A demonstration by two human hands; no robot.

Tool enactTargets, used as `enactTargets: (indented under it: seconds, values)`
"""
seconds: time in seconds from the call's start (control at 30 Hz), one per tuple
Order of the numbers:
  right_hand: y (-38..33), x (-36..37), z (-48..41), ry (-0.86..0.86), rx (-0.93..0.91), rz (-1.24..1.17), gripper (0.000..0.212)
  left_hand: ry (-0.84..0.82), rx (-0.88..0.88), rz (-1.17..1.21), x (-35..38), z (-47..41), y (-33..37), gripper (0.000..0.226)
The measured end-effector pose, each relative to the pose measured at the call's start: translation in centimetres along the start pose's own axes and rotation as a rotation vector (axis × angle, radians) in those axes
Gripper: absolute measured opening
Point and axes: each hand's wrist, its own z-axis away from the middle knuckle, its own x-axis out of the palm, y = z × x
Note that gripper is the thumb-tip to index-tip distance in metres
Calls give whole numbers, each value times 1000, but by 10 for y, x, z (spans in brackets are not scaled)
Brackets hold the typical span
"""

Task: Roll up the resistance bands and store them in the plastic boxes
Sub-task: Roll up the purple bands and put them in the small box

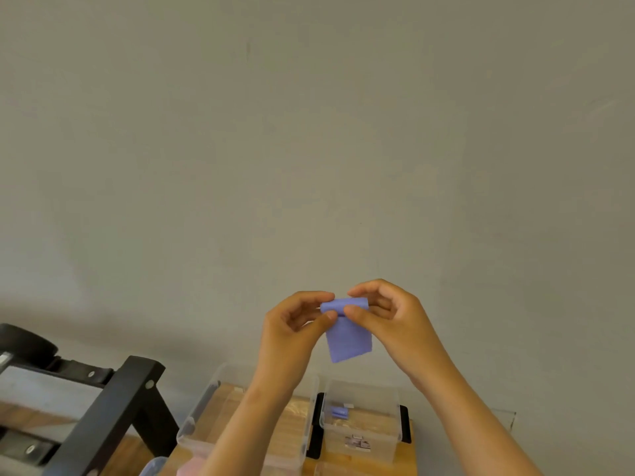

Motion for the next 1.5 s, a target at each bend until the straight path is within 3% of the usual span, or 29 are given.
enactTargets:
  seconds: [0.17, 0.3, 0.9, 1.13, 1.5]
  values:
    - [8, 12, -4, 188, 18, -61, 11, 210, -48, 145, 13, 4, -5, 18]
    - [13, 17, -4, 249, 7, -97, 9, 277, -45, 183, 22, 5, -8, 14]
    - [45, 19, 20, 175, 103, -68, 6, 312, -102, 199, 23, 38, -31, 8]
    - [44, 33, 32, 67, 162, -98, 15, 316, -144, 220, -2, 44, -31, 23]
    - [28, 97, 26, 275, 92, -76, 15, 236, -131, 222, -56, 29, -21, 21]
